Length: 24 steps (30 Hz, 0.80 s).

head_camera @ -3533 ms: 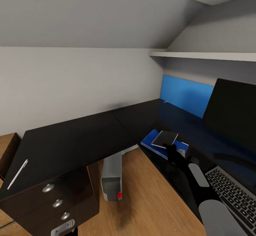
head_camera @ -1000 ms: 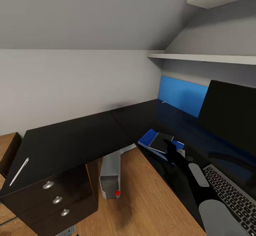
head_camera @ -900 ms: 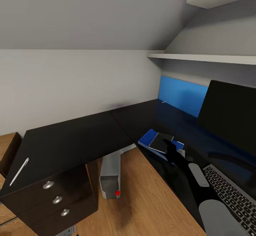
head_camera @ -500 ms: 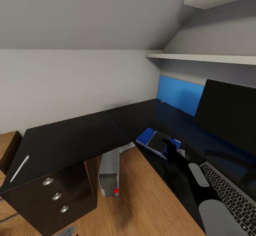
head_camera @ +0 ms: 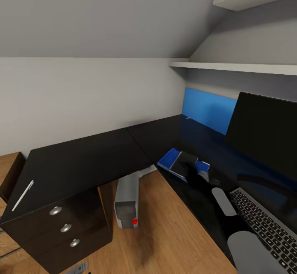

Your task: In the bedroom, organize the workspace by keeping the computer under the desk, ensuring the monitor is on the desk, placing the keyboard on the desk next to the monitor, placing the mouse on the desk next to the keyboard, moving the folder from the swivel chair onto the desk next to the mouse, stacking the notebook on top of the folder with the pen on top of the notebook, and positioning the swivel chair next to the desk.

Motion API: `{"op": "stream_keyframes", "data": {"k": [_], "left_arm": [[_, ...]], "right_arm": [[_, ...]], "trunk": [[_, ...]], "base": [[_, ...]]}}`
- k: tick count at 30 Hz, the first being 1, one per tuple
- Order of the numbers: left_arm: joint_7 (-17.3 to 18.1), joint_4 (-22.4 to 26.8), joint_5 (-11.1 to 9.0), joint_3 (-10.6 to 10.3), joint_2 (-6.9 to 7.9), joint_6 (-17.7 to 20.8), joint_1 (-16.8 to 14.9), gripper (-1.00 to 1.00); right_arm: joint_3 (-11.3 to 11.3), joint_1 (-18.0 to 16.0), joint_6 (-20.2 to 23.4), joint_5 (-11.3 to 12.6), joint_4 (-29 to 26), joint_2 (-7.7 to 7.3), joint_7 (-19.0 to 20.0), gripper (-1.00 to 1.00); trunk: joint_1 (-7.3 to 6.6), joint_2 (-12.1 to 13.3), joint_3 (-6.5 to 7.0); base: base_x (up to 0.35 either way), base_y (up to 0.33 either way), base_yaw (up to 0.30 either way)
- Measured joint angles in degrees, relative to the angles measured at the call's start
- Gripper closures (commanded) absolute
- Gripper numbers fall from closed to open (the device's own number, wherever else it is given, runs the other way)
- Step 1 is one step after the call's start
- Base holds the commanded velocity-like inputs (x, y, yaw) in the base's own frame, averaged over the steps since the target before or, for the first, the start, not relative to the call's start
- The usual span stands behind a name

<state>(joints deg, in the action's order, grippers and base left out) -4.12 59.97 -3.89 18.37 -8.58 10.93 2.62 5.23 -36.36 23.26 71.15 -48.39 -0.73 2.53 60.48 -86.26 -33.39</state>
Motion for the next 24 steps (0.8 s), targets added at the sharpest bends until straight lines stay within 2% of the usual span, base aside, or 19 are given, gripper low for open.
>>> {"op": "stream_keyframes", "data": {"k": [1, 3, 4, 8, 9, 13, 14, 15, 17, 18, 21, 24], "left_arm": [[-0.01, 0.00, 0.00, 0.00, -0.01, -0.01, 0.00, -1.00], [0.00, 0.03, 0.00, 0.02, -0.01, -0.01, 0.00, -1.00], [0.02, 0.05, 0.00, 0.03, 0.00, -0.01, 0.00, -1.00], [0.05, 0.07, 0.00, 0.09, 0.00, -0.02, 0.00, -1.00], [0.05, 0.07, 0.03, 0.11, 0.02, -0.02, 0.00, -1.00], [0.06, 0.06, 0.05, 0.10, 0.48, -0.02, 0.00, -1.00], [0.08, -0.02, 0.04, 0.09, 0.90, -0.02, -0.01, -1.00], [0.12, -0.42, 0.01, 0.11, 1.63, -0.05, -0.01, -1.00], [0.14, -1.31, -0.04, 0.13, 2.01, -0.08, -0.01, -1.00], [0.10, -3.33, -0.06, 0.19, 2.57, -0.19, -0.01, -1.00], [0.08, -5.07, -0.07, 0.21, 3.21, -0.72, -0.01, -1.00], [0.10, -7.07, -0.08, 0.22, 3.75, -3.18, -0.01, -1.00]], "right_arm": [[-3.44, 0.00, -2.25, -1.51, -0.71, 0.00, -0.39, -1.00], [-5.67, -0.01, -3.80, -2.73, -1.45, 0.07, -1.07, -1.00], [-8.08, 0.00, -5.33, -3.70, -2.25, 0.12, -2.31, -1.00], [-13.95, -0.01, -7.54, -6.29, -4.18, 0.16, -6.29, -1.00], [-17.17, 0.00, -8.11, -7.41, -5.50, 0.19, -9.31, -1.00], [-24.05, 0.01, -8.91, -9.84, -8.81, 0.38, -17.92, -1.00], [-27.44, 0.02, -9.24, -11.30, -10.50, 1.00, -23.31, -1.00], [-33.01, 0.03, -9.85, -14.28, -13.36, 3.25, -33.60, -1.00], [-35.47, 0.03, -11.14, -15.70, -14.76, 5.26, -38.52, -1.00], [-36.39, 0.02, -13.59, -16.13, -16.36, 6.10, -41.39, -1.00], [-36.50, 0.08, -14.63, -15.43, -17.65, 5.08, -42.28, -1.00], [-37.22, 0.22, -15.17, -14.73, -19.76, 3.22, -42.72, -1.00]], "trunk": [[0.00, 0.00, 0.00], [0.00, 0.00, 0.00], [0.00, 0.00, 0.00], [0.00, 0.00, 0.00], [0.00, 0.00, 0.00], [0.00, 0.00, 0.00], [0.00, 0.00, 0.00], [0.00, 0.00, 0.00], [0.00, 0.00, 0.00], [0.00, 0.00, 0.00], [0.00, 0.00, 0.00], [0.00, 0.00, 0.00]], "base": [[0.000, 0.000, 0.000], [0.000, 0.000, 0.000], [0.000, 0.000, 0.000], [0.000, 0.000, 0.000], [0.000, 0.000, 0.000], [0.000, 0.000, 0.000], [0.000, 0.000, 0.000], [0.000, 0.000, 0.000], [0.000, 0.000, 0.000], [0.000, 0.000, 0.000], [0.000, 0.000, 0.000], [0.000, 0.000, 0.000]]}}
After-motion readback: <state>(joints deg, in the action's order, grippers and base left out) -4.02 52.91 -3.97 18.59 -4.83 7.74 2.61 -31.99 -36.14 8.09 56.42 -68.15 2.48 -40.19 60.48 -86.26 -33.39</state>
